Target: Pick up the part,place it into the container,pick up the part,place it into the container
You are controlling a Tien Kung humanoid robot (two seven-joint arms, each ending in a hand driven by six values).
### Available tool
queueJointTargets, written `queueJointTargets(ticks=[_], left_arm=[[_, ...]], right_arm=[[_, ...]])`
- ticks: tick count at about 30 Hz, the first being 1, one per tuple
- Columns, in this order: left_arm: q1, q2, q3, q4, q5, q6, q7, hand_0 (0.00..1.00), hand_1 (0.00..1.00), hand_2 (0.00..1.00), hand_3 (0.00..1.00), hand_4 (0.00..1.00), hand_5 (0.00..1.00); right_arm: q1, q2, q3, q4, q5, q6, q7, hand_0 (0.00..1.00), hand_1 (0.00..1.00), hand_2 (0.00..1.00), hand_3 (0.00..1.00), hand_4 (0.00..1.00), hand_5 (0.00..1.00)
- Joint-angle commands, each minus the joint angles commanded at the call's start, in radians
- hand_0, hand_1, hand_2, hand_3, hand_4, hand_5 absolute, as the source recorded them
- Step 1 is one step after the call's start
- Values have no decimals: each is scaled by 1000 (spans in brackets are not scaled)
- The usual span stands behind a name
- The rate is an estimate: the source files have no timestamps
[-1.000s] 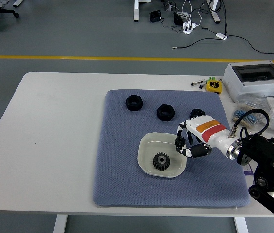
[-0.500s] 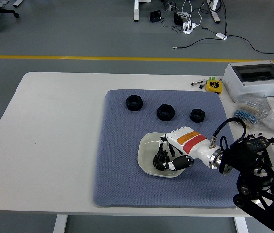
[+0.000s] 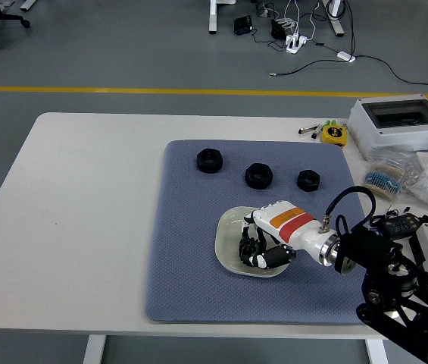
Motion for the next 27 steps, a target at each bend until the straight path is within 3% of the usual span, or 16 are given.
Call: queueJointTargets(ticks=[15,16,27], left_arm=[[1,-1,-1,0,2,-1,0,704,648,660,581,672,629],[1,-1,-1,0,2,-1,1,703,649,660,582,673,630],[-1,-1,-2,0,3,-2,1,704,651,660,581,672,630]], right_arm=[[-3,-6,12,-4,17,31,21,54,212,367,468,762,299],[-3,-6,13,-4,17,34,23,62,252,408,482,794,335],[-1,-6,28,-8,17,51,41,69,287,425,488,839,363]])
